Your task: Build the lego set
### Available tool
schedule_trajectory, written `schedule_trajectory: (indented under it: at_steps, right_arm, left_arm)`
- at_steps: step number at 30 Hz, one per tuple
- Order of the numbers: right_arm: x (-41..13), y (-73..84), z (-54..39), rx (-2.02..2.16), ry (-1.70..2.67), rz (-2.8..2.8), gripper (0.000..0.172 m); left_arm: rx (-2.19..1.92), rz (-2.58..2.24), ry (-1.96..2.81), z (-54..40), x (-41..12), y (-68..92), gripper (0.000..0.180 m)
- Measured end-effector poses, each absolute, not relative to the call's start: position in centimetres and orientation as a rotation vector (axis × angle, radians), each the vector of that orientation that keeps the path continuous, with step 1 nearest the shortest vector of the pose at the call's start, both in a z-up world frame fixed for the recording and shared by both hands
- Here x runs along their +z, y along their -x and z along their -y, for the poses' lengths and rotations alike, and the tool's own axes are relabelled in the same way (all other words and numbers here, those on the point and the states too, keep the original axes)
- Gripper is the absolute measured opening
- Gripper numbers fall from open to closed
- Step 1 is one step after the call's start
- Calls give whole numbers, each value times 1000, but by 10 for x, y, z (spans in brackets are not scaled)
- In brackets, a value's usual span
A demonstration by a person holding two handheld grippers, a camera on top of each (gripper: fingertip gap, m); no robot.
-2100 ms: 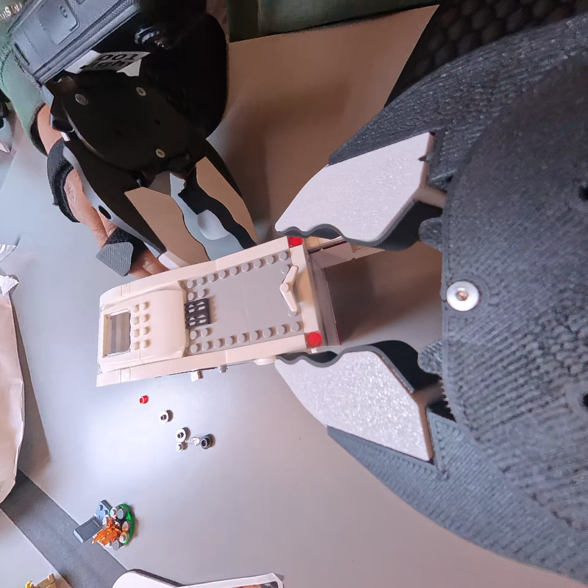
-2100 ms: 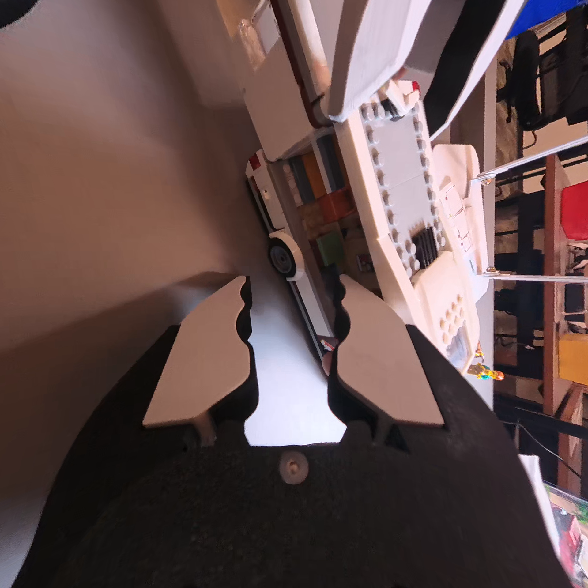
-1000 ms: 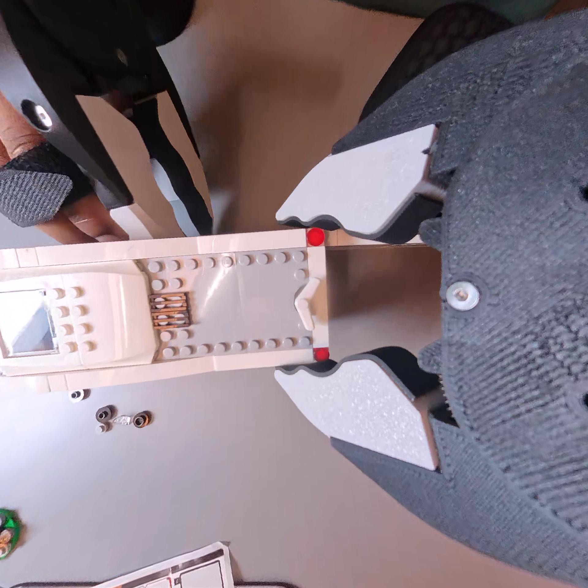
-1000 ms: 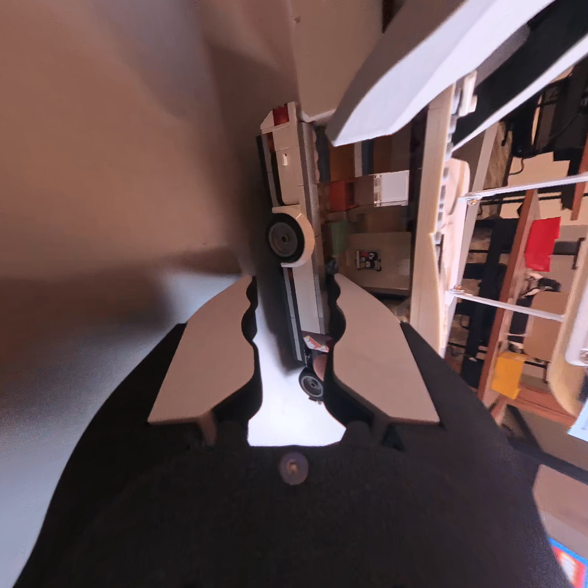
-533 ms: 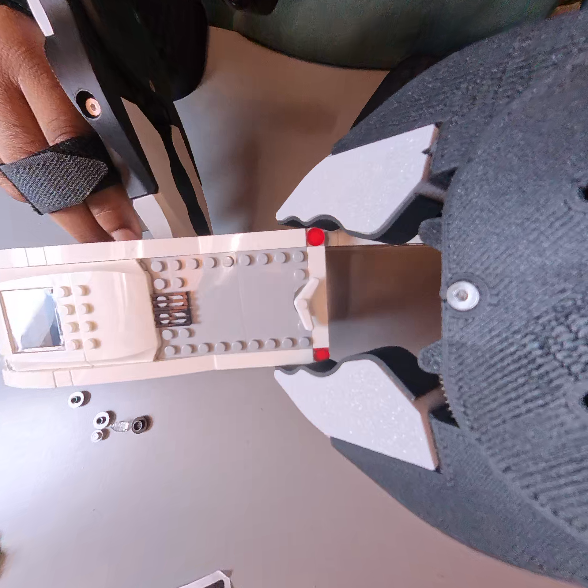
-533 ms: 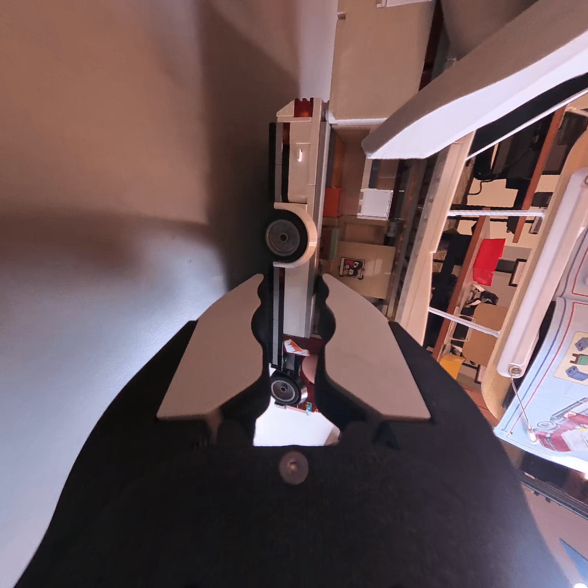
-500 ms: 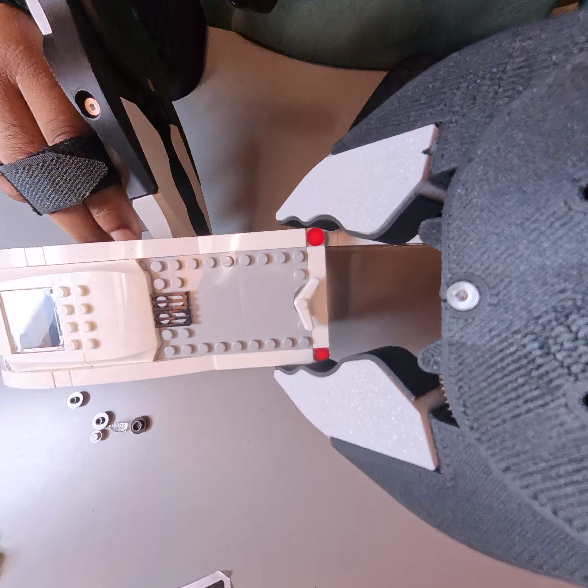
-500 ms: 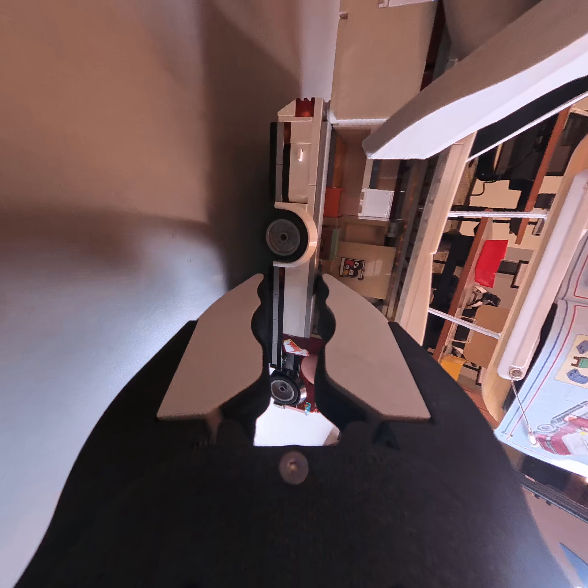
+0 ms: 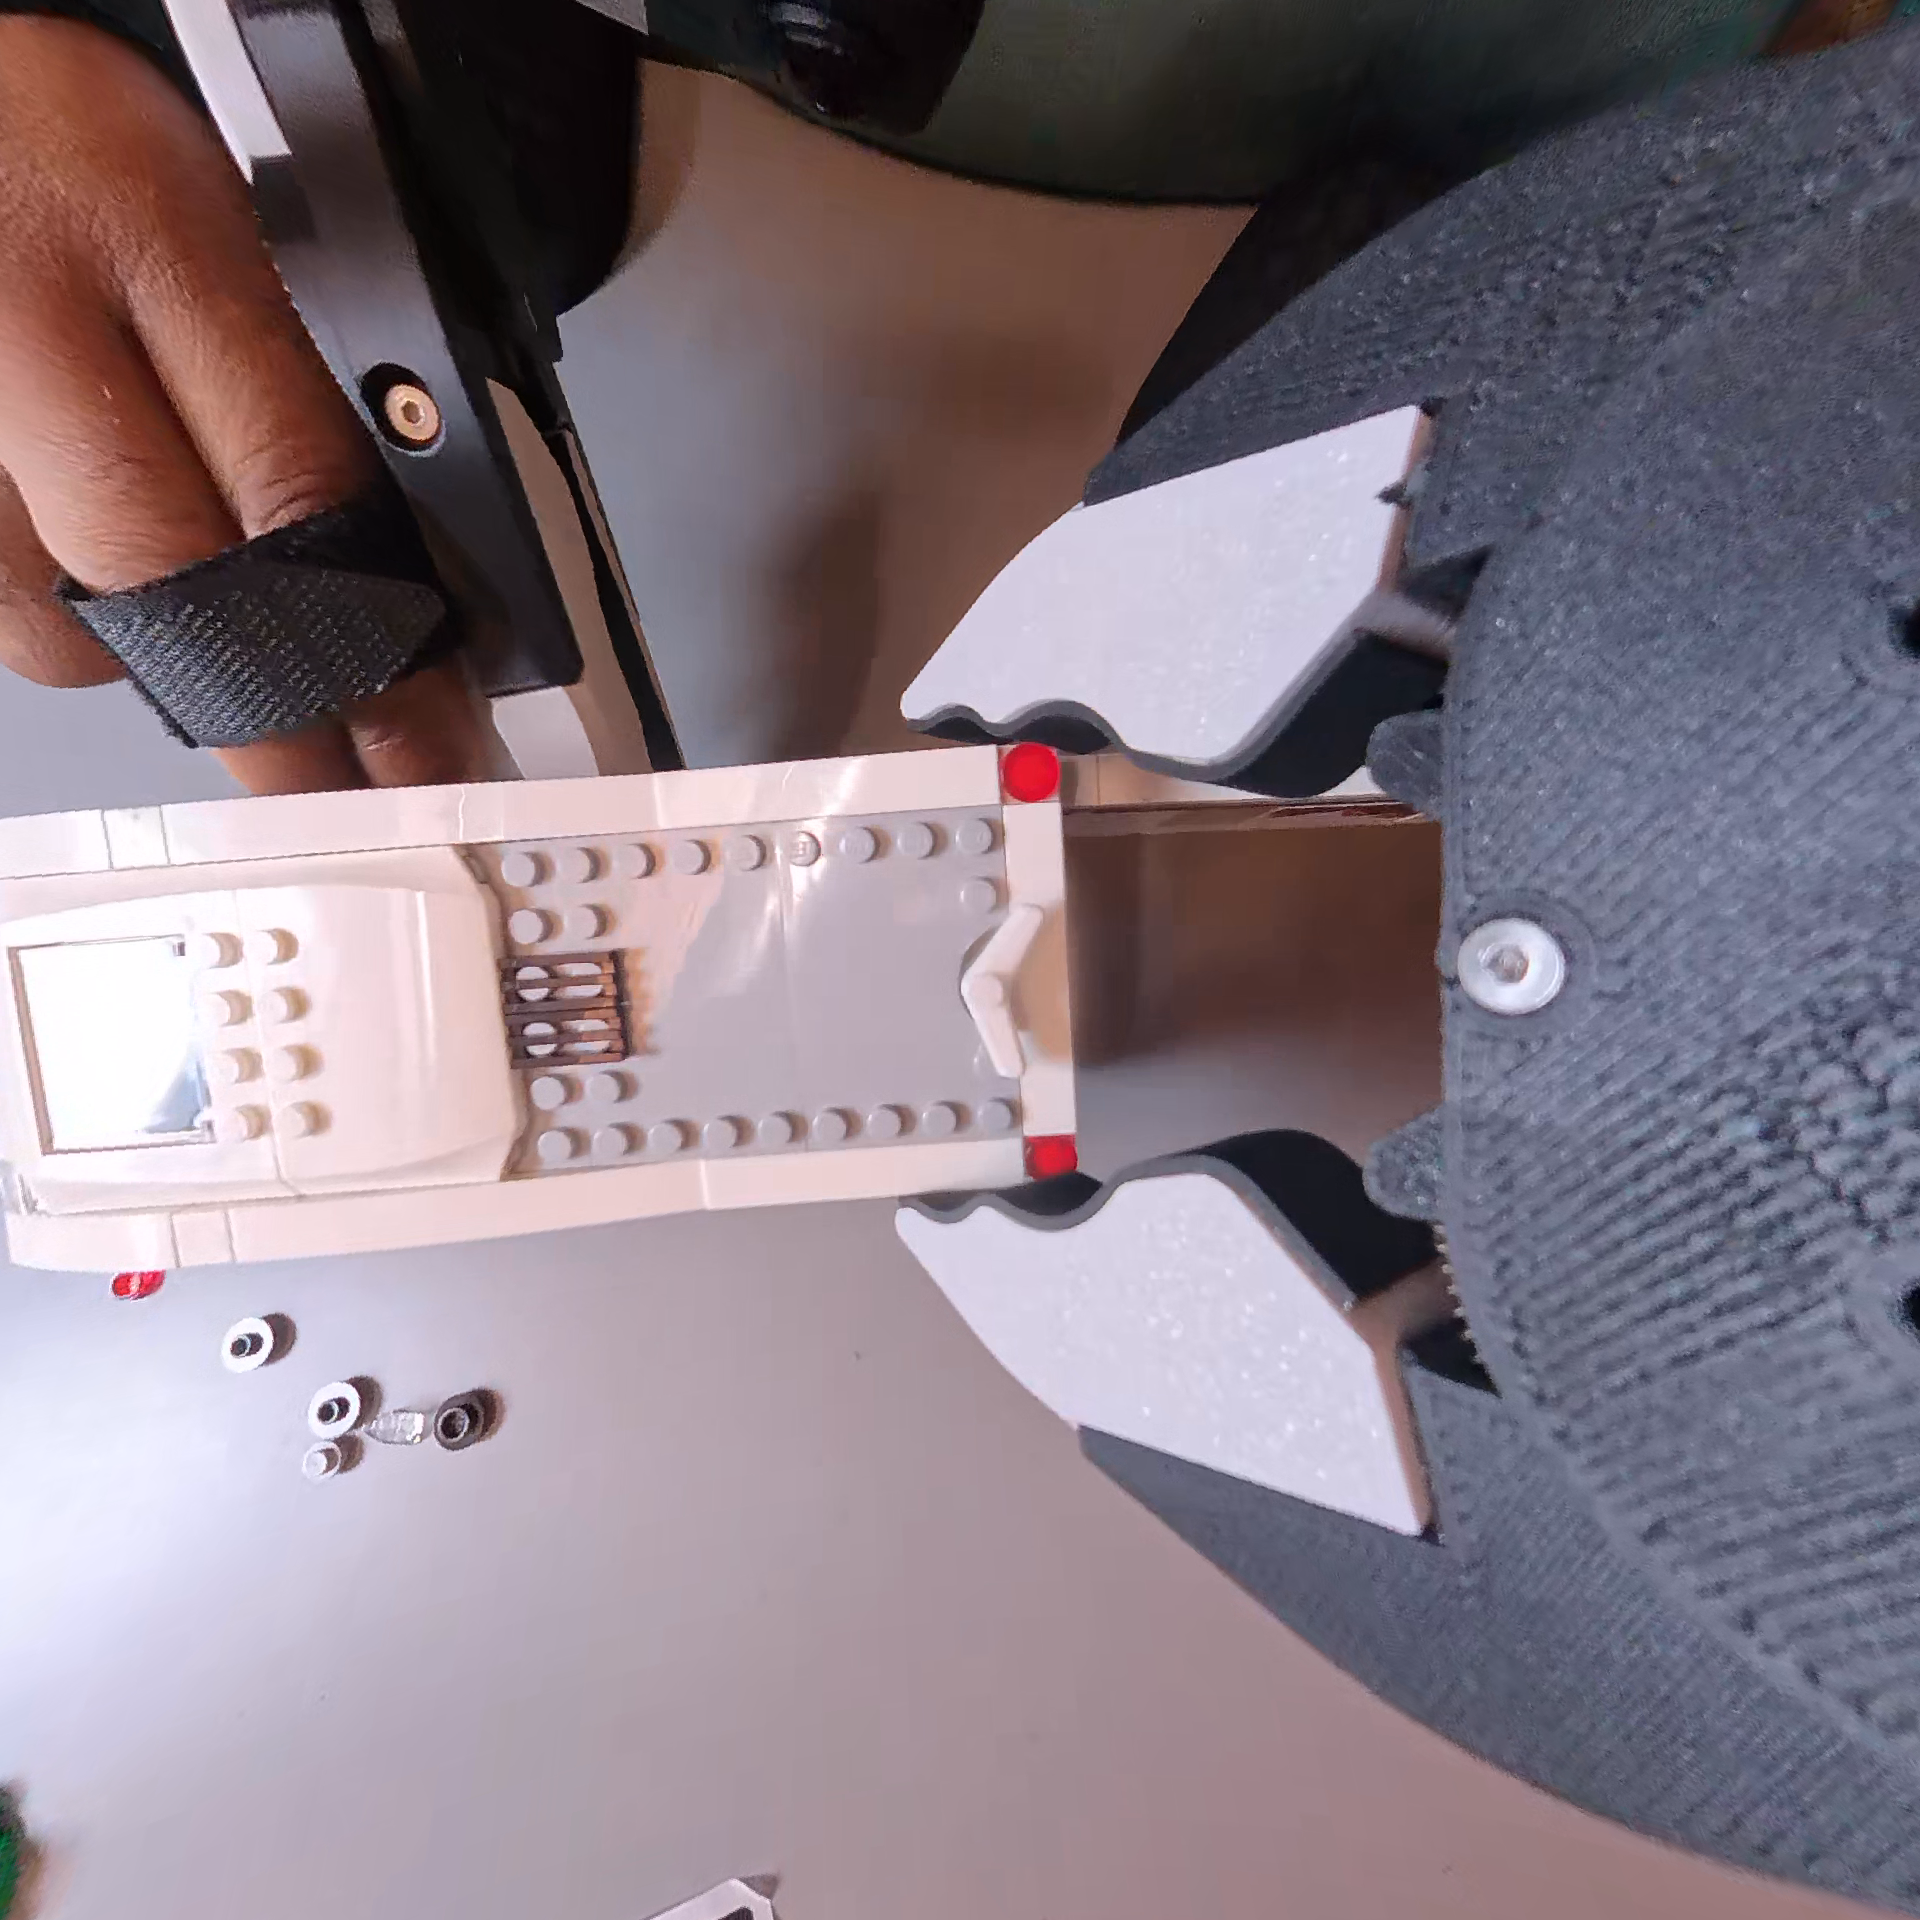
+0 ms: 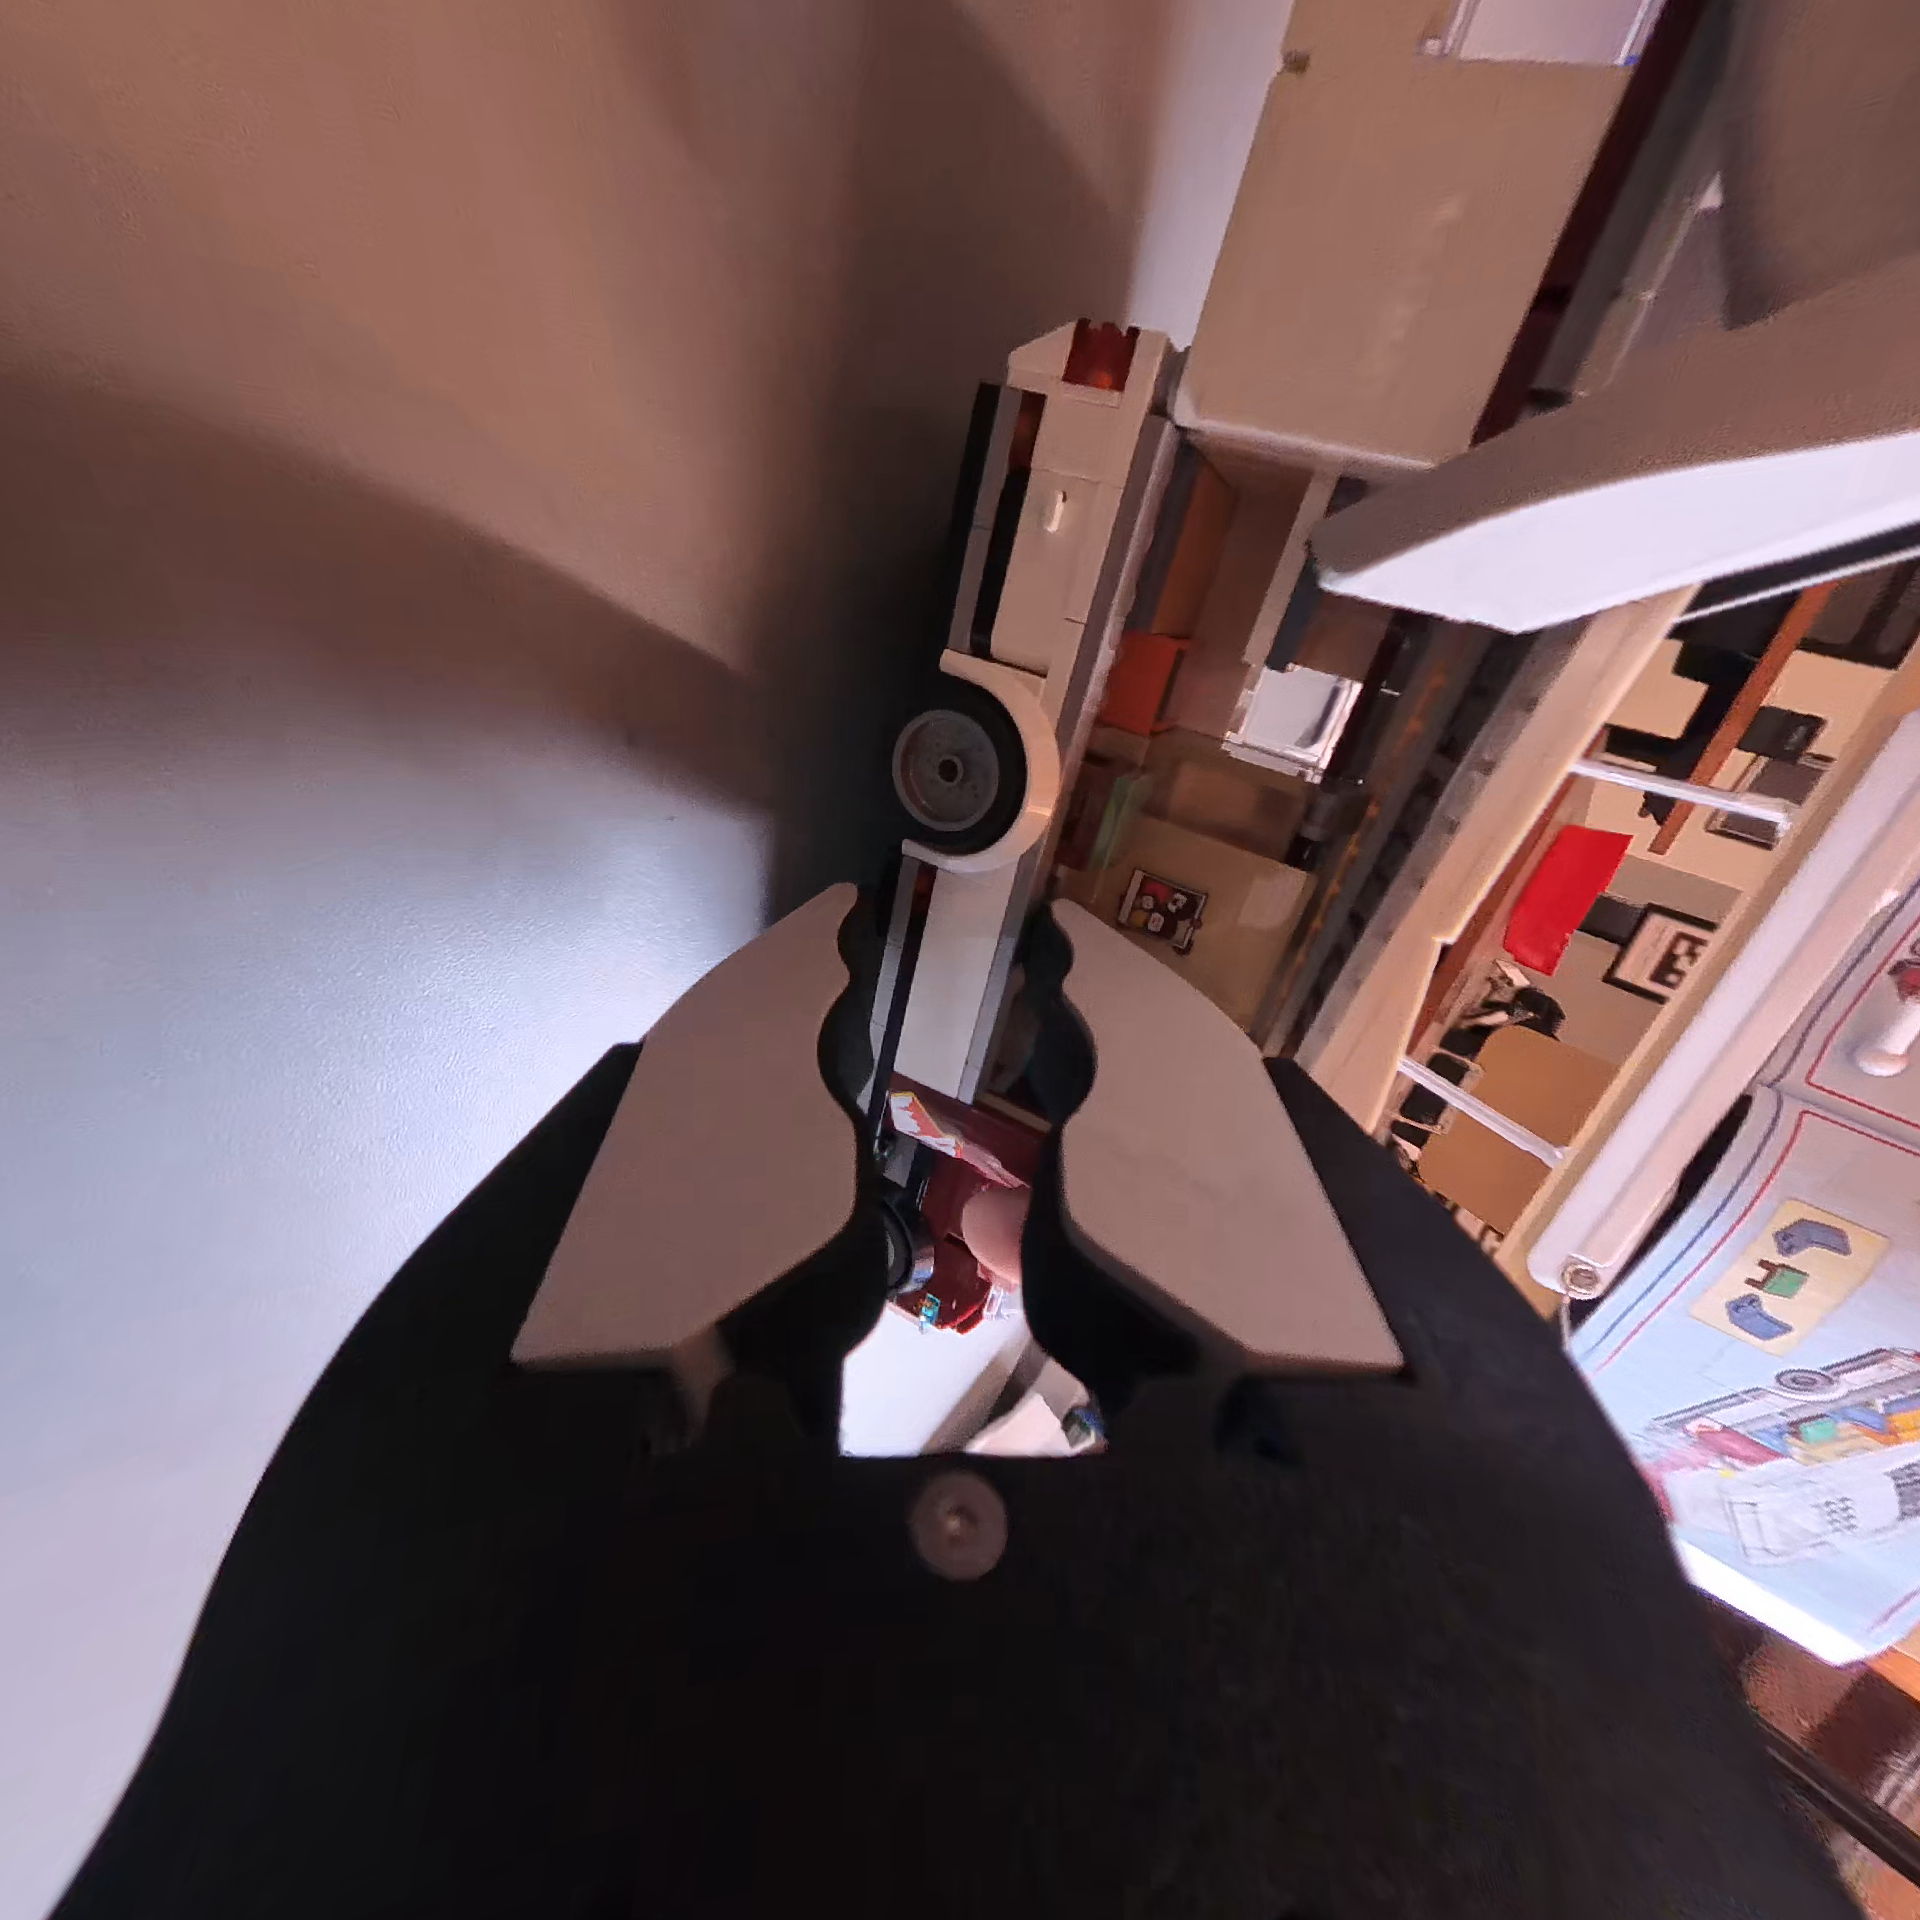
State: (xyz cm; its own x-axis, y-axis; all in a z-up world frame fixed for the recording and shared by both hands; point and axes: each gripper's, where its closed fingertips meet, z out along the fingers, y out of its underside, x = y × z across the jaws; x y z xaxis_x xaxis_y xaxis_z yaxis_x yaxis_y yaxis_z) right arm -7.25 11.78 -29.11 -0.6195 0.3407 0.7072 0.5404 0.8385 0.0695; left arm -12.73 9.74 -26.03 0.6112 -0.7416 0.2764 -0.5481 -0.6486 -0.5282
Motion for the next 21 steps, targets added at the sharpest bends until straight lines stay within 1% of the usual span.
schedule_trajectory:
  at_steps: [6, 10, 12, 15, 18, 19, 21]
  right_arm:
    - [-292, 72, -118, -418, 662, 2240, 27]
    - [-288, 66, -112, -323, 748, 2125, 27]
    - [-276, 59, -96, -133, 818, 2076, 27]
    - [-241, 46, -79, 331, 1065, 1927, 26]
    - [-202, 33, -121, 601, 1281, 1696, 26]
    - [-197, 30, -146, 613, 1332, 1648, 26]
    - [-208, 27, -201, 577, 1440, 1623, 26]
  left_arm:
    - [-637, -1037, 2436, -96, -261, 127, 82]
    - [-558, -1041, 2383, -97, -262, 124, 82]
    - [-475, -1080, 2342, -94, -263, 123, 82]
    - [-378, -1115, 2292, -90, -265, 122, 82]
    - [-303, -1149, 2234, -87, -267, 121, 80]
    - [-301, -1131, 2219, -87, -265, 120, 80]
    - [-332, -1091, 2181, -86, -257, 118, 82]
